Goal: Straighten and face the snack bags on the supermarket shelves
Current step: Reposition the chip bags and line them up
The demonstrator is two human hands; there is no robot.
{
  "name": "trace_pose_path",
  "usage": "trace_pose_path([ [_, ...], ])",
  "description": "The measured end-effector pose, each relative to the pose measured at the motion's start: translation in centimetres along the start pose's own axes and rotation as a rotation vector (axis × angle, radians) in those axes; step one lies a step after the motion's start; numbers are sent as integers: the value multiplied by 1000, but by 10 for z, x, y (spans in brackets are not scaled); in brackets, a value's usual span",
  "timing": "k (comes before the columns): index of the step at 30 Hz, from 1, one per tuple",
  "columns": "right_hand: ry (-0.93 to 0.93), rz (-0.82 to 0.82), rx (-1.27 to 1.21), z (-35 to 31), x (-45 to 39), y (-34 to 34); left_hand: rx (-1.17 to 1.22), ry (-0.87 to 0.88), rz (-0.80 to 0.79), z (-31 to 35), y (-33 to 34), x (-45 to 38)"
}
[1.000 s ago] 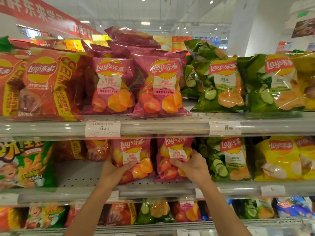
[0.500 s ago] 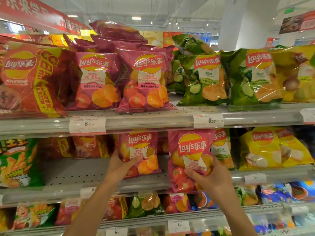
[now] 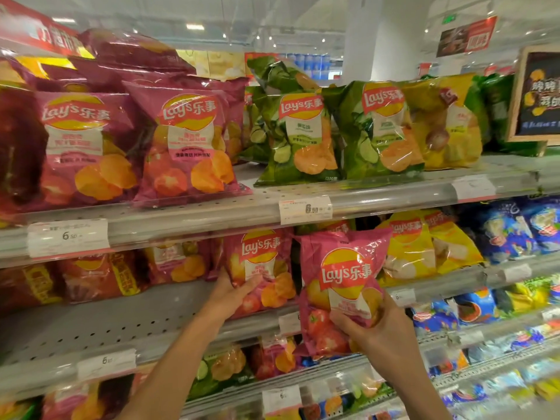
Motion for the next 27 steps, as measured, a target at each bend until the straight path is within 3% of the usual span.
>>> trace_pose_path([
  [10, -54, -114, -13, -14, 8, 32, -178, 158, -24, -4, -15, 20],
  [17, -153, -174, 22, -43, 29, 111, -900, 342, 356, -44, -106, 67],
  [22, -128, -148, 26, -70, 45, 180, -1052, 422, 499, -72, -185, 93],
  [27, -129, -116, 58, -89, 41, 237, -1075, 470, 510, -96, -235, 107],
])
Point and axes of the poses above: each hand's wrist, its own x-axis away from the middle knuckle, its own y-axis out of the palm, z = x × y, the point moved 1 cm from there along -x, towards the middle knuckle
